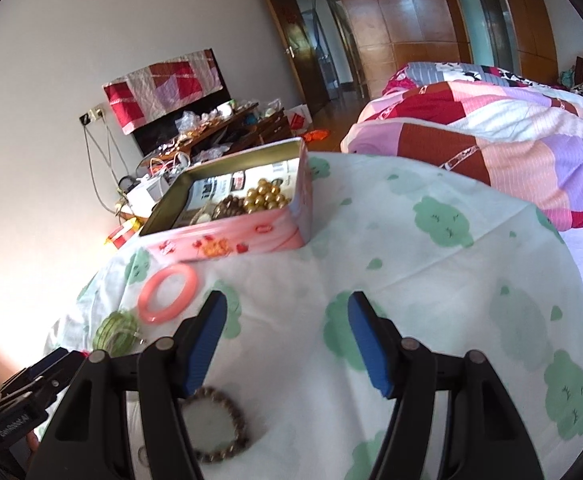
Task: Organize jewelry
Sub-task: 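Move both tools back toward the remaining bangles on the table, then grasp silver bangle with the right tool while the left tool grasps the green jade bangle, carry to tin, then open the right tool over the tin while the left tool releases the jade bangle inside, then move both tools back to the table and grasp the red ribbon knot with the left tool, then grasp the dark wooden bead bracelet with the right tool while the left tool lifts the ribbon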
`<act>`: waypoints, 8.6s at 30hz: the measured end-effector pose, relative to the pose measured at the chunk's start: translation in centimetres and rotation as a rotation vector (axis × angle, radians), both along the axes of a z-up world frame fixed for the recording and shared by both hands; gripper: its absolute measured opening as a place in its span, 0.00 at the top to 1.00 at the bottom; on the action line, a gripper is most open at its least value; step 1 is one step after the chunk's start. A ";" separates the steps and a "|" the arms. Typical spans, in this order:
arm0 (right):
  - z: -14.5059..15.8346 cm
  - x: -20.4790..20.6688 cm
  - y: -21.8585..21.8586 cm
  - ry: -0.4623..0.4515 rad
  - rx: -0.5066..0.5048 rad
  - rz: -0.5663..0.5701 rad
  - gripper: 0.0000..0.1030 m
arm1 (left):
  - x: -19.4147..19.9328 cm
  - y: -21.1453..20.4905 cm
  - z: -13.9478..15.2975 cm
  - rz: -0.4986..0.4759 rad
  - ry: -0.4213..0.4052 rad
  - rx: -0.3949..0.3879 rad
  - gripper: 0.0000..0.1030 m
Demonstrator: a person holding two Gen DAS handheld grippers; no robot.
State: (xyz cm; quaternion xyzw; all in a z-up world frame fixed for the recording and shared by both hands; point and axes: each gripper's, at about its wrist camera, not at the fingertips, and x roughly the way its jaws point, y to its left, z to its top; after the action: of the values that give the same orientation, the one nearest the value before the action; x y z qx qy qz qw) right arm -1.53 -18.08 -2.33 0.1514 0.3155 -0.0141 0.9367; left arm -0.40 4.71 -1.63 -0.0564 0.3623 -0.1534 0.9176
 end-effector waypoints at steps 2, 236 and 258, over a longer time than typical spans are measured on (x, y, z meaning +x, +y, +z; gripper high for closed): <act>0.2 -0.5 0.1 -0.007 -0.006 0.001 0.36 | -0.2 0.0 0.0 -0.003 0.002 0.006 0.36; -0.9 -0.9 -0.5 0.037 0.104 0.057 0.39 | 2.5 1.5 -2.7 0.028 0.184 0.047 0.99; -1.5 -1.1 3.0 0.131 0.001 0.231 0.47 | -0.6 4.8 0.8 0.041 -0.064 -0.194 0.99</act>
State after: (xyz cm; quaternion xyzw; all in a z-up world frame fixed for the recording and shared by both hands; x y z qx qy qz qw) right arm -2.62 -15.11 -3.84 0.1132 0.3915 0.0841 0.9093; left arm -1.00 9.52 -0.82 -0.1472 0.3151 -0.1707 0.9219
